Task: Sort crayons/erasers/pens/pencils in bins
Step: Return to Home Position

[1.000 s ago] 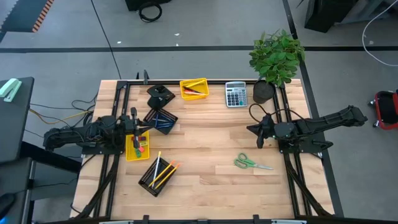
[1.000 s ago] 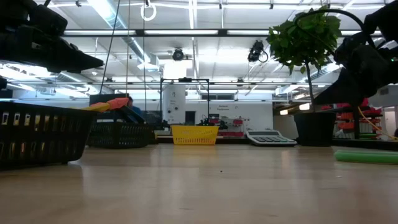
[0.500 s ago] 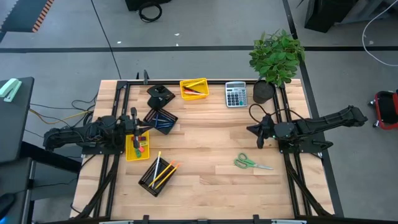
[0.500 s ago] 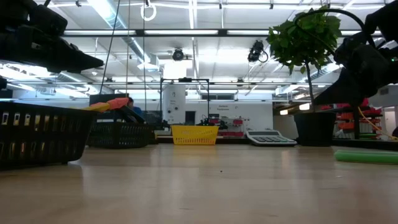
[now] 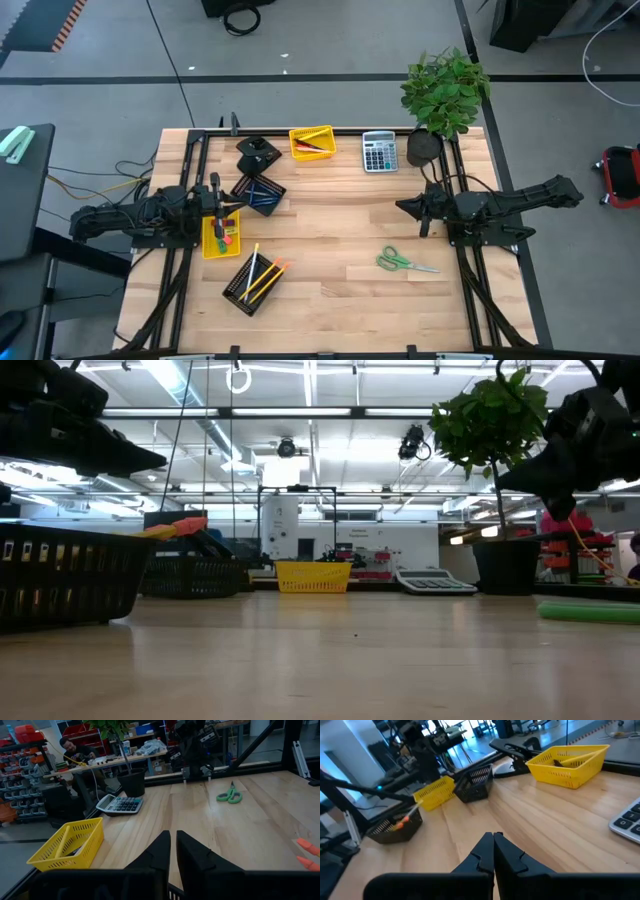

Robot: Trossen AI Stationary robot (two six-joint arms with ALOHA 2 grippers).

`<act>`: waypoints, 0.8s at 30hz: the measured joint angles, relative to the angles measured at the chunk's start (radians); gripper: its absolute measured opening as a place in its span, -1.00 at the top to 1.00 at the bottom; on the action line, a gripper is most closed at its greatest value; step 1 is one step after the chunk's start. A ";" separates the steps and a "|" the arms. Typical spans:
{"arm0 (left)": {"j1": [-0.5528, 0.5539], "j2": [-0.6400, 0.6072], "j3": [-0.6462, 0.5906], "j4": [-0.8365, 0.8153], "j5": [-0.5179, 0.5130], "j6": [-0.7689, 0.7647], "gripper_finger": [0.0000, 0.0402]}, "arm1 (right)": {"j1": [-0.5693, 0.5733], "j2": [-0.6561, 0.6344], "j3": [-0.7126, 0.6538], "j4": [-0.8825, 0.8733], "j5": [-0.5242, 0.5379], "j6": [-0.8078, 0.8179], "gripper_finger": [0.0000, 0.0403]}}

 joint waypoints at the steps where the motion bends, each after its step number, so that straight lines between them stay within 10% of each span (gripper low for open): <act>1: 0.000 0.000 0.000 0.000 0.000 0.000 0.80 | 0.000 -0.008 -0.001 0.005 -0.001 0.003 0.96; 24: 0.000 0.001 0.000 0.004 0.000 0.000 0.82 | 0.000 -0.002 0.005 0.000 -0.003 0.006 0.96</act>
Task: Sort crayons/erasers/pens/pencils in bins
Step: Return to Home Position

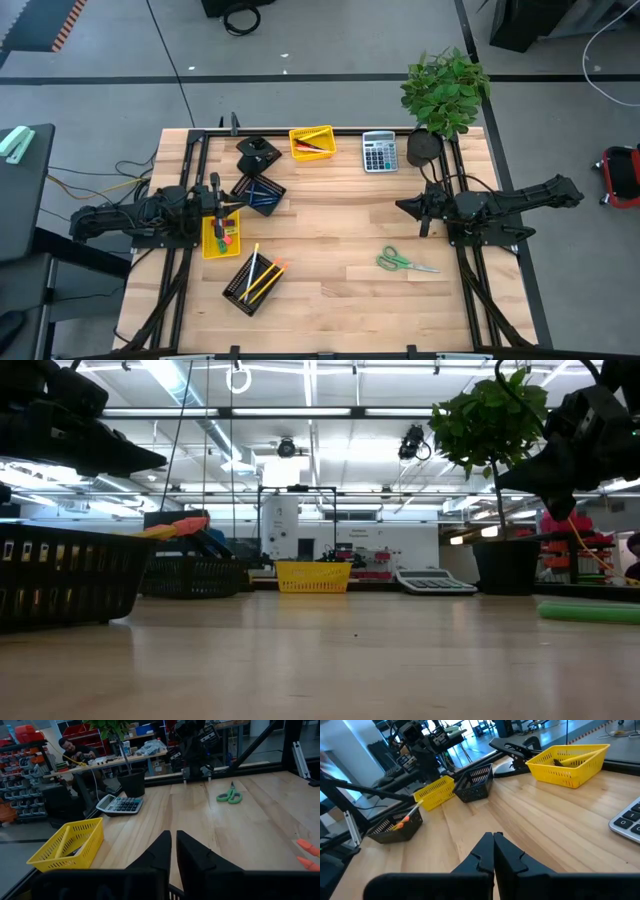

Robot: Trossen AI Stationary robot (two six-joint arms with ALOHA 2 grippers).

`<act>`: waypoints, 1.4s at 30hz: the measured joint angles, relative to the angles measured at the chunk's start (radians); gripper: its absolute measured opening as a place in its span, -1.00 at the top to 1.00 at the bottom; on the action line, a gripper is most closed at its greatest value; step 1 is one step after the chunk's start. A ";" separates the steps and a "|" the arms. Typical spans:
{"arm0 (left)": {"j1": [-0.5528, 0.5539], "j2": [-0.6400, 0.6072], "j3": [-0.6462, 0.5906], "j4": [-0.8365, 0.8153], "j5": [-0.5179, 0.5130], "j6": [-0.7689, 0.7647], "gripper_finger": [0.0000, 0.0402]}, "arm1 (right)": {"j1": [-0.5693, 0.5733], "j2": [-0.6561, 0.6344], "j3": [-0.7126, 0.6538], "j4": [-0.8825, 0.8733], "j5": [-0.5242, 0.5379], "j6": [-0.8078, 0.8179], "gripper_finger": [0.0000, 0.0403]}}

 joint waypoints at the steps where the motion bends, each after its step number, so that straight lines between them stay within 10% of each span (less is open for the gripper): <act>1: 0.000 0.000 0.000 0.000 0.000 0.000 0.83 | 0.000 0.000 0.000 0.000 0.000 0.000 0.96; 42: 0.000 0.000 0.000 0.001 0.000 0.000 0.82 | 0.000 0.000 0.001 0.000 0.000 0.000 0.96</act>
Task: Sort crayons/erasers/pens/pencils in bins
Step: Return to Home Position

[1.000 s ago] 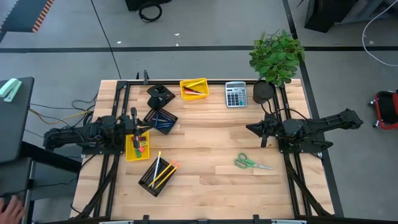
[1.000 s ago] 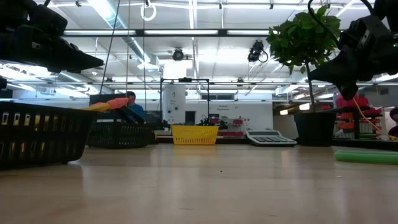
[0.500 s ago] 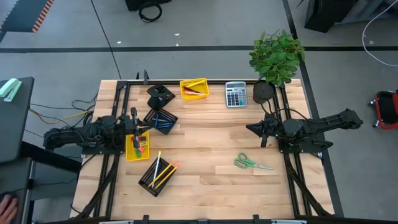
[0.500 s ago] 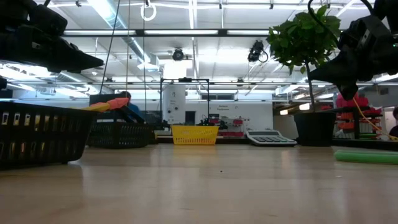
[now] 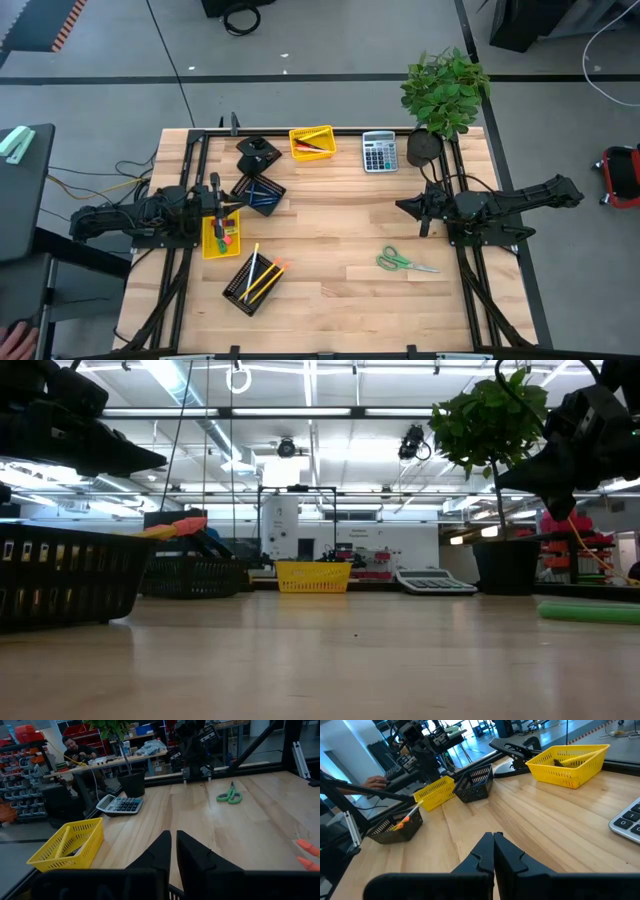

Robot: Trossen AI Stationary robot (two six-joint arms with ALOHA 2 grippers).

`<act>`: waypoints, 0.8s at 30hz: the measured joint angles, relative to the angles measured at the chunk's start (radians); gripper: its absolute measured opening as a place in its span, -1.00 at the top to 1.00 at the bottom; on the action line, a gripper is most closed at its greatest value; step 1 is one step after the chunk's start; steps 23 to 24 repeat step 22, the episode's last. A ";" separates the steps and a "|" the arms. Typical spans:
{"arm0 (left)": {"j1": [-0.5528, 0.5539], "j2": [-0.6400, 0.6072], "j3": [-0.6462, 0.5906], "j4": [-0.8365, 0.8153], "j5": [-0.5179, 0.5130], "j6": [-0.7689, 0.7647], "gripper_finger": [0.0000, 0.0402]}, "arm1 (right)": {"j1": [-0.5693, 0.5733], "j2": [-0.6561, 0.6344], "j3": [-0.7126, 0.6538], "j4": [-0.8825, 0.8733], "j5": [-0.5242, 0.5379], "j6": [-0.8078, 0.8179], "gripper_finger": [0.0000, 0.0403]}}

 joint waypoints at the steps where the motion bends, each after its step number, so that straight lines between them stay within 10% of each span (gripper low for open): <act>1: 0.000 0.000 0.000 0.000 0.000 0.000 0.82 | 0.000 0.000 0.000 0.000 0.000 0.000 0.96; 24: 0.000 0.000 0.000 0.000 0.000 0.000 0.81 | 0.000 0.000 0.000 0.000 0.000 0.000 0.96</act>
